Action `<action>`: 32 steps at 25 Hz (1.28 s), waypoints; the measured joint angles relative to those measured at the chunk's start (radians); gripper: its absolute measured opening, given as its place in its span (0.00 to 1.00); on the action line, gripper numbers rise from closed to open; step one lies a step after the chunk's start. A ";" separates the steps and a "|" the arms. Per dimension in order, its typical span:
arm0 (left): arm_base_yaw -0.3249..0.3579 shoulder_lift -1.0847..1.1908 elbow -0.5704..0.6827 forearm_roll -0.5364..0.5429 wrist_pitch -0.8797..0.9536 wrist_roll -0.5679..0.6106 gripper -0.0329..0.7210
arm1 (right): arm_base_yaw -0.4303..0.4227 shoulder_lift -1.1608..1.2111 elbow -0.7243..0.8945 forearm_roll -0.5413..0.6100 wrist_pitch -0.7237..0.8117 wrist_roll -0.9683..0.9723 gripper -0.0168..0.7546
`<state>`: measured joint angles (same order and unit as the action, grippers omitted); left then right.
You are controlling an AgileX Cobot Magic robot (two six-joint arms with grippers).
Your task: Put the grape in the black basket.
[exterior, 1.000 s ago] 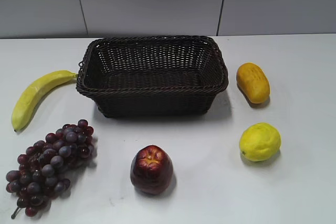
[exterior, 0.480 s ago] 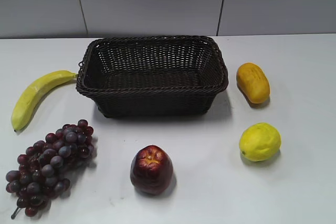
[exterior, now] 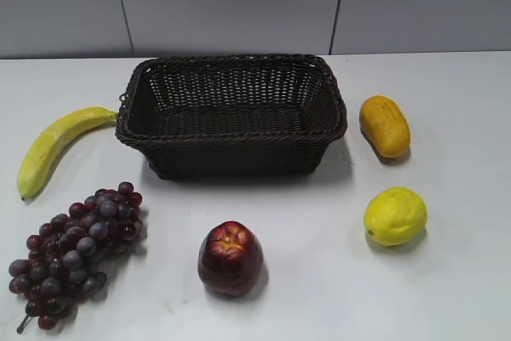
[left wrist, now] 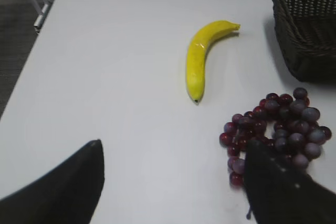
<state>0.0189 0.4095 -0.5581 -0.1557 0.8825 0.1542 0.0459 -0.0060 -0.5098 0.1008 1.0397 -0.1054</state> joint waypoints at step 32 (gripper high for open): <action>-0.457 1.155 -0.071 -0.261 -0.492 0.254 0.87 | 0.000 0.000 0.000 0.000 0.000 0.000 0.74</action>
<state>-0.4376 1.5640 -0.6288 -0.4169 0.3905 0.4081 0.0459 -0.0060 -0.5098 0.1008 1.0397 -0.1054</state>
